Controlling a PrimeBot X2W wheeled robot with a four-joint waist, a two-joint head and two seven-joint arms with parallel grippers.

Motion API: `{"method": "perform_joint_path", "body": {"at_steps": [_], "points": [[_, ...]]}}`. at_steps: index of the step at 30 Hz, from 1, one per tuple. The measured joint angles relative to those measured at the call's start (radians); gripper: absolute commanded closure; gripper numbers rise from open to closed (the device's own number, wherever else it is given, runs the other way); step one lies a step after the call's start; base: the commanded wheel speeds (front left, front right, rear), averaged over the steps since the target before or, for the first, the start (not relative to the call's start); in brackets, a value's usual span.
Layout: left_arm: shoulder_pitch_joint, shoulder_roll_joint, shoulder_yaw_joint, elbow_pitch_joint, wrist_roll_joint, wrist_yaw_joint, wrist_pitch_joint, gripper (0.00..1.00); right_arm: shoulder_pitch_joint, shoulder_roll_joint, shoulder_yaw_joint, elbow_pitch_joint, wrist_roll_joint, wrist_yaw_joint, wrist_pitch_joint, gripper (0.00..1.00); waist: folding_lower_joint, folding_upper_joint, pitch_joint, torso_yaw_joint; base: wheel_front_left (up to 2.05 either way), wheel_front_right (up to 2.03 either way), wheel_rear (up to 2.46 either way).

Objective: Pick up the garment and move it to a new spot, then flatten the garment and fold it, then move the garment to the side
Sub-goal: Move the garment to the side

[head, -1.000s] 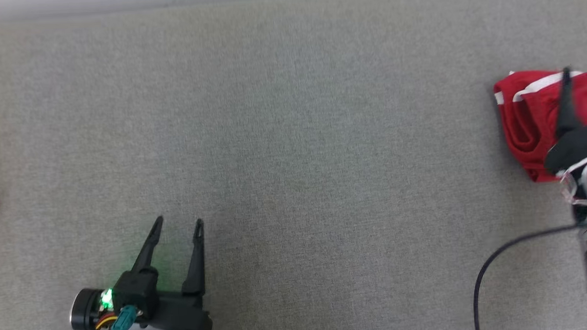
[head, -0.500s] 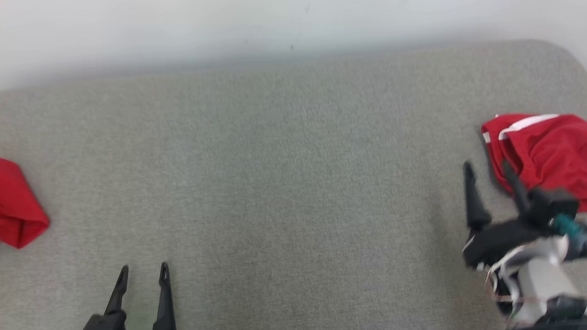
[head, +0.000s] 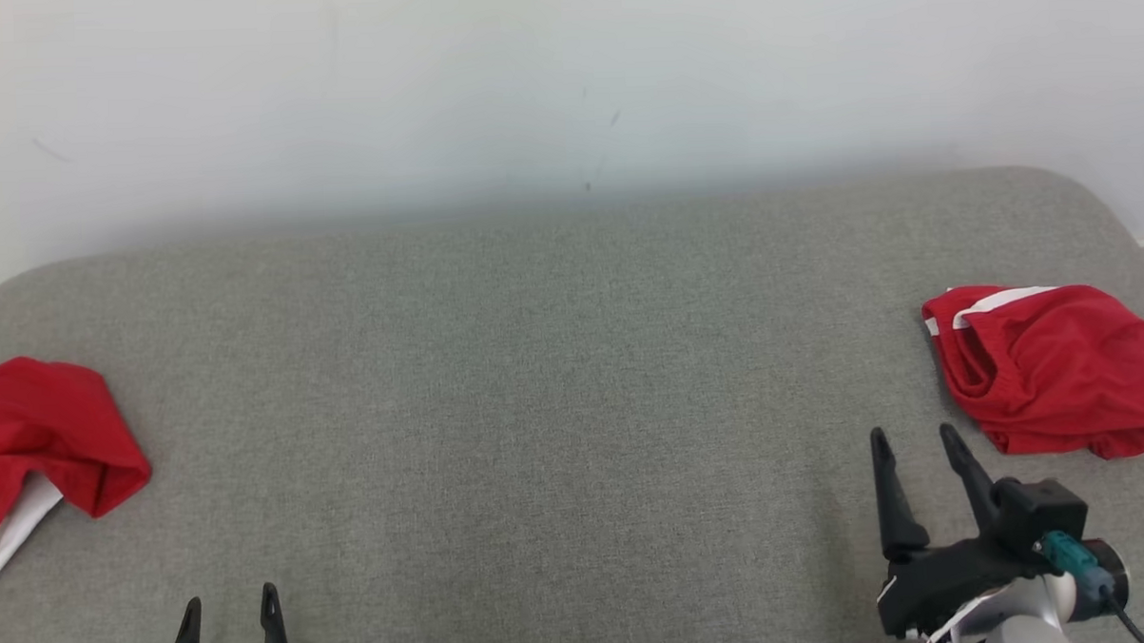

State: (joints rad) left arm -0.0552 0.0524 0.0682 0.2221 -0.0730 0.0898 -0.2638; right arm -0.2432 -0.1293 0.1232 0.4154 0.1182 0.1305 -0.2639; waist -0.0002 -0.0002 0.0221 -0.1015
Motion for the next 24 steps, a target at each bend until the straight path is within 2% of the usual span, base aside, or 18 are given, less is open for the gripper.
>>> {"method": "perform_joint_path", "body": {"at_steps": [12,24], "points": [[0.014,-0.001,0.046,0.02,0.002,-0.01,0.0,0.0,0.031,0.013,0.032,-0.011,-0.003,0.0,0.0,0.0,0.0002,0.0001,-0.051,-0.001,0.0,0.0,0.0],[0.036,-0.002,0.026,0.018,-0.01,-0.004,0.0,0.0,0.049,0.016,0.049,-0.018,0.004,0.0,0.0,0.0,0.0002,0.0001,-0.065,0.001,0.0,0.0,0.0]]}}
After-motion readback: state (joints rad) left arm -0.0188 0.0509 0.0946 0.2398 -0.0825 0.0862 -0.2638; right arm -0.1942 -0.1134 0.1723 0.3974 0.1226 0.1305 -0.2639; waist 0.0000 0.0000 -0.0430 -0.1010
